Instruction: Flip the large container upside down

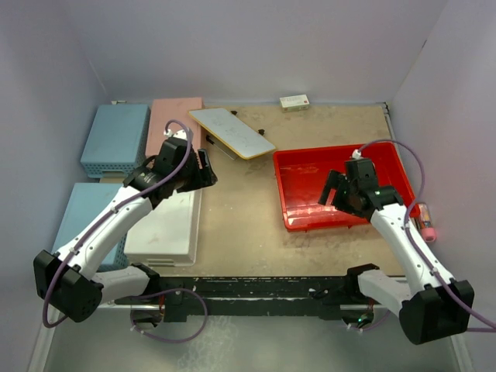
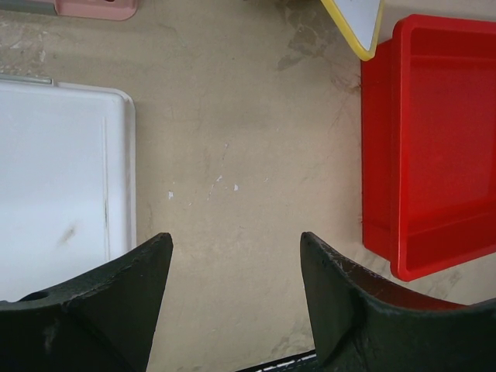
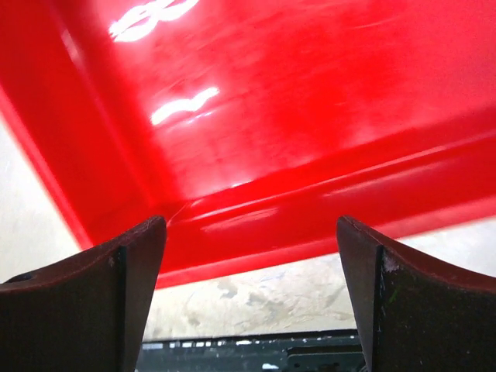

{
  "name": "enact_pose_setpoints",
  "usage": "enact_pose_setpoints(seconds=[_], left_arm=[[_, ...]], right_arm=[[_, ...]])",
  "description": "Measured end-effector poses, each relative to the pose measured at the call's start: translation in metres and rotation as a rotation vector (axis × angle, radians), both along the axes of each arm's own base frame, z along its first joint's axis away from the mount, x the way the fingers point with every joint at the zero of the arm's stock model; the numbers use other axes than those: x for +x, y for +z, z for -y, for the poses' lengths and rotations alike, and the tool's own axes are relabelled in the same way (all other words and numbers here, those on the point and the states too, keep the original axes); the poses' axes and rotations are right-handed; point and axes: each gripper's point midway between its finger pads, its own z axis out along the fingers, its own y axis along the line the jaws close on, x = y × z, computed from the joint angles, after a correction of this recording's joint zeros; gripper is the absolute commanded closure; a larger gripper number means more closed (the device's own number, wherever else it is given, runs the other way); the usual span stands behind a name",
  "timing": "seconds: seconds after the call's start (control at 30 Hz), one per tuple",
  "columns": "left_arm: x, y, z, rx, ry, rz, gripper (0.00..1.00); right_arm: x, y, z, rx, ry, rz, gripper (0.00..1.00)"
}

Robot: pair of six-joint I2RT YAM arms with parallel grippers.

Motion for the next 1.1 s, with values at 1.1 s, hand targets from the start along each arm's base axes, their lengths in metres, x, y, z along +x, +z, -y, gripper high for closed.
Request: enact_pose_setpoints(seconds=[1.1], left_arm=[[0.002,-0.007,0.005,0.027,-0.008,-0.004,0.35]], right_arm=[[0.031,0.015,-0.1,0.477,0.303,0.145,0.09]])
